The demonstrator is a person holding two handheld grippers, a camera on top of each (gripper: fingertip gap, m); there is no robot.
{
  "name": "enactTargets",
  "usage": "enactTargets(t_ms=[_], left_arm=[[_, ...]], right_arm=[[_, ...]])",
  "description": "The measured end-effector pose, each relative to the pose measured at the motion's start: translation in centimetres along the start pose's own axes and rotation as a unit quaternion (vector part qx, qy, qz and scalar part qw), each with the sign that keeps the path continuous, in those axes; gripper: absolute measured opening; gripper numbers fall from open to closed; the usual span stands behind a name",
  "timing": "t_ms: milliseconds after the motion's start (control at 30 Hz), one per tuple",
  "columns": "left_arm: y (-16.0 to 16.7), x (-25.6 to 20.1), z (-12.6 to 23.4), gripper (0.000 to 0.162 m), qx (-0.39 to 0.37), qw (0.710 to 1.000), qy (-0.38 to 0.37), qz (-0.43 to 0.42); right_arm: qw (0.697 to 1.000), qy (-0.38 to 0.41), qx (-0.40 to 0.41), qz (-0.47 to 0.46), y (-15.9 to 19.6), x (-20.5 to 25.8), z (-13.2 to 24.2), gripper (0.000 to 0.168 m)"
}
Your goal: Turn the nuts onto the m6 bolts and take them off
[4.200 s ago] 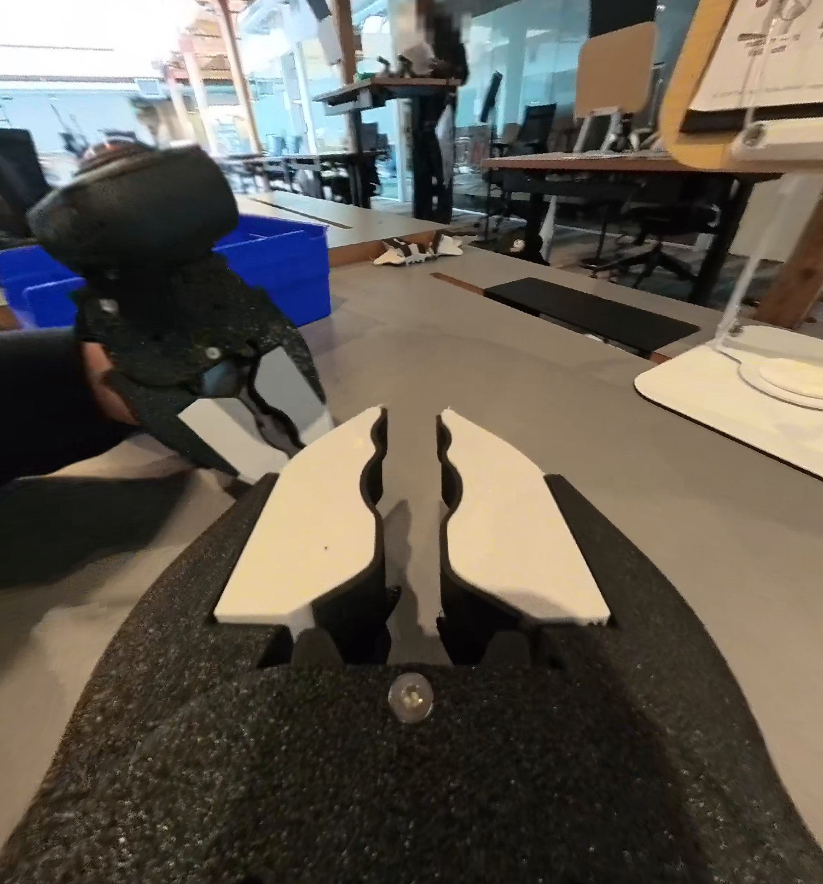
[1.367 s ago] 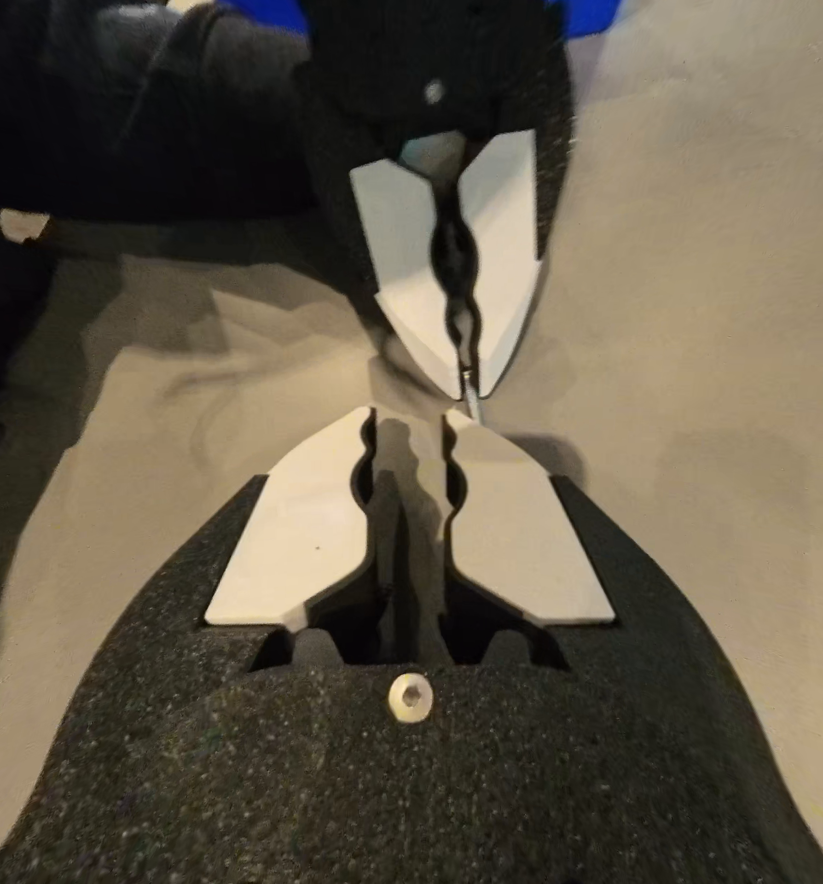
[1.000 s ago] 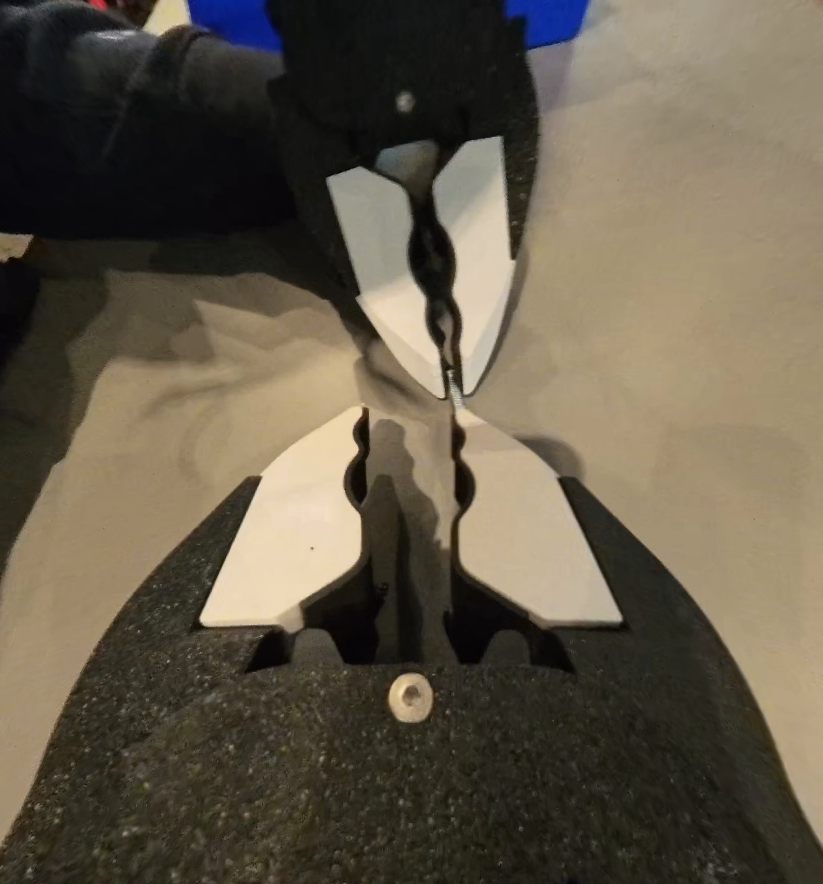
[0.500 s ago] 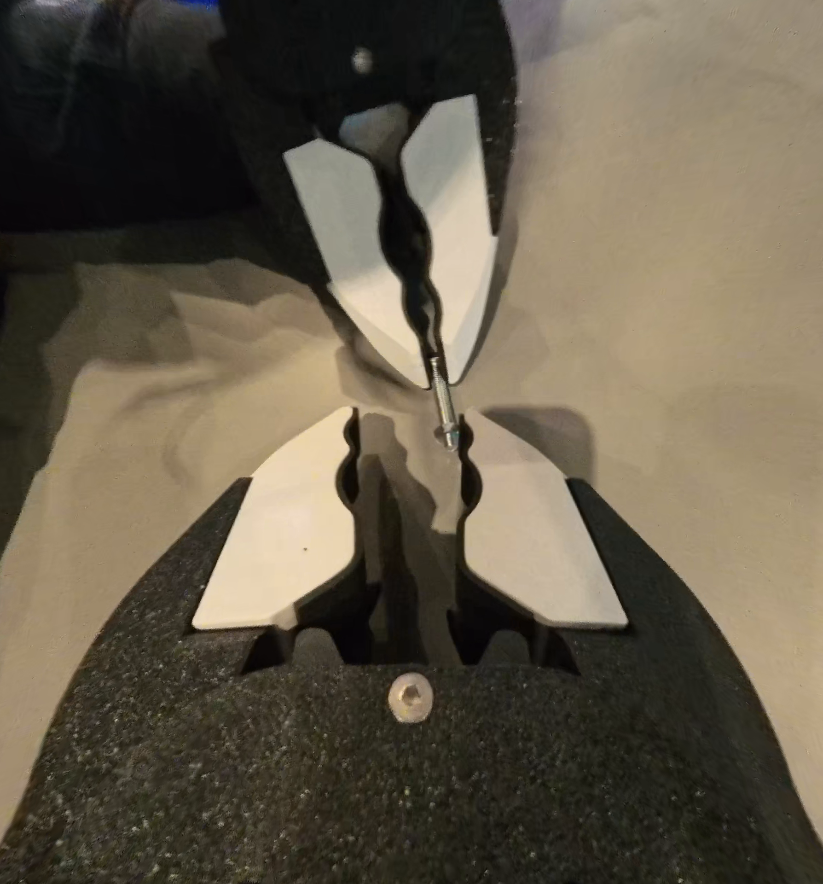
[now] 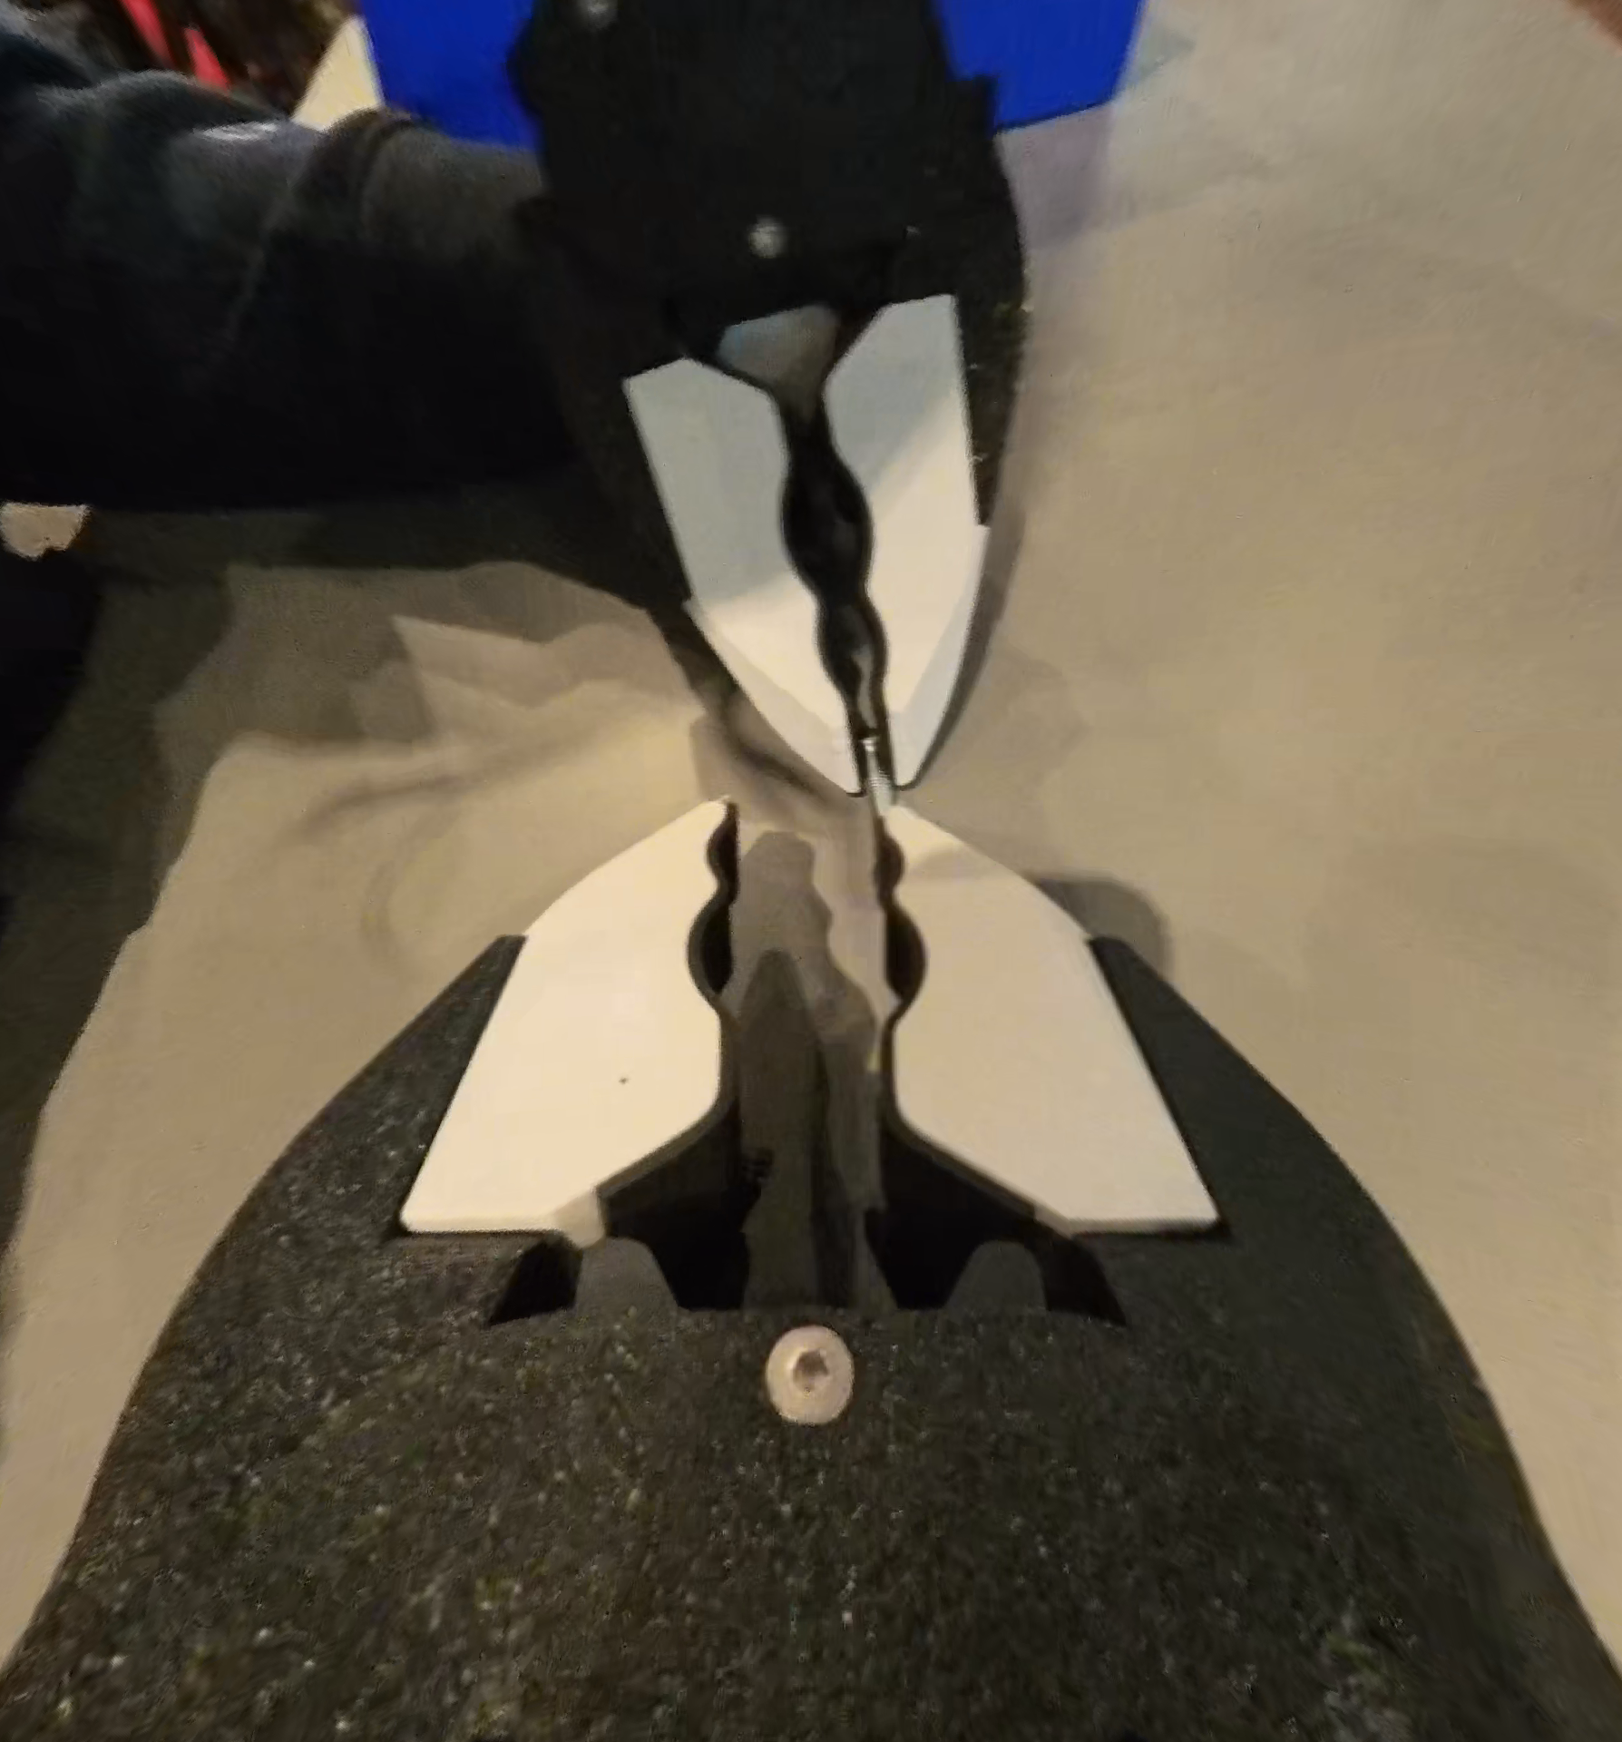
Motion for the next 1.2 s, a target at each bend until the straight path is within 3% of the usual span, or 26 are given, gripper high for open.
enactTargets(t_ms=[100, 133, 167, 200, 400, 500, 533, 700, 800, 867, 900, 933, 1100, 1200], left_arm=[[0.00, 0.00, 0.00, 0.005, 0.000, 1.000, 0.001, 0.000], [0.01, 0.00, -0.01, 0.005, 0.000, 1.000, 0.001, 0.000], [0.01, 0.01, 0.01, 0.005, 0.000, 1.000, 0.001, 0.000], [0.01, 0.01, 0.01, 0.005, 0.000, 1.000, 0.001, 0.001], [0.01, 0.02, 0.01, 0.005, 0.000, 1.000, 0.001, 0.001], [0.00, -0.06, -0.01, 0.005, 0.000, 1.000, 0.004, -0.003], [-0.01, -0.06, -0.03, 0.005, 0.000, 1.000, 0.002, -0.002], [0.00, -0.05, -0.03, 0.005, 0.001, 1.000, 0.004, -0.001], [0.00, -0.06, -0.03, 0.005, 0.001, 1.000, 0.004, -0.001], [-0.01, -0.08, -0.04, 0.005, 0.001, 1.000, 0.005, -0.002], [-0.01, -0.08, -0.03, 0.005, 0.001, 1.000, 0.003, -0.001], [0.00, -0.08, -0.03, 0.005, 0.001, 1.000, 0.003, -0.001], [0.00, -0.05, -0.02, 0.005, 0.000, 1.000, 0.006, 0.001], [0.01, -0.07, -0.01, 0.005, 0.000, 1.000, 0.013, -0.001]], right_arm=[[0.999, 0.015, 0.028, -0.009, -0.05, -0.24, -0.50, 0.039], [0.999, 0.006, 0.036, 0.003, -0.05, -0.03, -0.64, 0.032], [0.999, -0.021, 0.036, 0.027, -0.02, 0.39, -0.60, 0.011], [0.998, -0.037, 0.033, 0.038, 0.03, 0.67, -0.49, 0.005], [0.999, 0.025, 0.026, -0.013, 0.04, -0.26, -0.37, 0.049], [0.999, 0.005, 0.046, 0.007, 0.11, 0.09, -0.61, 0.035], [0.999, -0.034, 0.033, 0.021, 0.20, 0.40, -0.32, 0.008], [1.000, -0.001, 0.015, -0.013, 0.27, -0.13, 0.04, 0.040], [0.999, 0.007, 0.041, -0.004, 0.22, -0.01, -0.45, 0.044], [0.999, 0.005, 0.046, 0.006, 0.23, 0.18, -0.54, 0.041], [0.999, -0.022, 0.030, 0.018, 0.25, 0.40, -0.25, 0.017], [0.999, -0.038, 0.015, 0.021, 0.25, 0.49, 0.03, 0.010], [1.000, 0.003, 0.022, -0.014, 0.26, -0.09, -0.13, 0.045], [0.999, 0.001, 0.039, -0.008, 0.26, 0.03, -0.43, 0.046]])
Point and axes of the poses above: each gripper's, where its closed fingertips meet, z back along the fingers, y out of its underside, x = y × z across the jaws, the point moved 10 cm from there along z, back along the fingers, and after that the axes turned 12 degrees about x, right-handed, at the moved point
